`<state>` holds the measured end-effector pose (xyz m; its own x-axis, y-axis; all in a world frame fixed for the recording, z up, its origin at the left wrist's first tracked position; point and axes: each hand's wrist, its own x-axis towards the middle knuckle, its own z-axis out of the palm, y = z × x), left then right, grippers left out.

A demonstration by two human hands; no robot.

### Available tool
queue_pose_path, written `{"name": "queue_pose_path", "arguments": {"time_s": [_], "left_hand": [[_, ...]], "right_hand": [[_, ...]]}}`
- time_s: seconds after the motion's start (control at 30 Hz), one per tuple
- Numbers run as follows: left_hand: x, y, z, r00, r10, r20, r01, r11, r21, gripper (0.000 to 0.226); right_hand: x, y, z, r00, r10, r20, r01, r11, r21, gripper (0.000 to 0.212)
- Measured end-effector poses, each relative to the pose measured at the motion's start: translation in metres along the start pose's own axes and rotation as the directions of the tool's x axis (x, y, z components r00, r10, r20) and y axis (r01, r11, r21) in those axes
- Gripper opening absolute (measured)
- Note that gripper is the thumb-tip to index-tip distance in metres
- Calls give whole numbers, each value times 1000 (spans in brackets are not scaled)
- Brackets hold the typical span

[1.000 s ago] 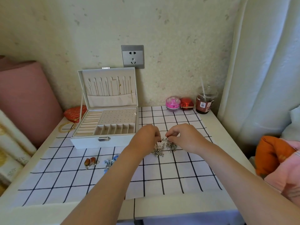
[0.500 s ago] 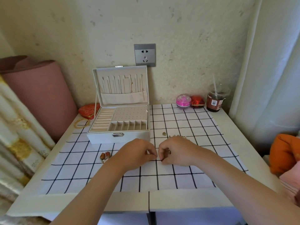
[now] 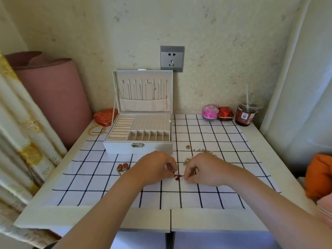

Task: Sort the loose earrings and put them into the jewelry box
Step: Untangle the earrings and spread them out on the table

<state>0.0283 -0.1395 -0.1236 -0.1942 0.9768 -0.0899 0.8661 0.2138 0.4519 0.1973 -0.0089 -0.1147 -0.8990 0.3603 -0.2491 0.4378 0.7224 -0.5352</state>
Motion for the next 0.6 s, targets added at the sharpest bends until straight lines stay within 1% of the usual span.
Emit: {"name": "queue_pose_path", "arguments": {"time_s": [0.13, 0.2, 0.27, 0.33, 0.4, 0.47, 0.53, 0.6], "left_hand": [[0, 0, -1, 1000, 0, 24, 0, 1000, 15, 16], [-1, -1, 0, 999, -12, 35, 11, 1000, 8, 15], [-3, -1, 1, 999, -14, 47, 15, 1000, -11, 14], [-4, 0, 2, 998, -16, 62, 17, 1000, -21, 17], [-3, 2, 1, 997, -15, 75, 15, 1000, -8, 23], [-2, 4, -2, 998, -4, 66, 4, 1000, 3, 26], [2, 6, -5, 999, -5, 36, 6, 1000, -24, 22], [8, 9, -7, 1000, -7, -16, 6, 999, -35, 19]], "right_hand": [[1, -8, 7, 996, 34, -84, -39, 998, -56, 21], [3, -13, 13, 995, 14, -102, -26, 993, -117, 20], [3, -17, 15, 996, -9, -85, -5, 987, -161, 19], [3, -18, 10, 999, 8, -50, -15, 989, -148, 24], [2, -13, -2, 997, 40, -63, -47, 994, -101, 31], [2, -3, -16, 984, 68, -164, -75, 997, -34, 29], [3, 8, -26, 949, 106, -297, -109, 994, 8, 19], [6, 17, -28, 923, 139, -358, -161, 986, -32, 16]]}}
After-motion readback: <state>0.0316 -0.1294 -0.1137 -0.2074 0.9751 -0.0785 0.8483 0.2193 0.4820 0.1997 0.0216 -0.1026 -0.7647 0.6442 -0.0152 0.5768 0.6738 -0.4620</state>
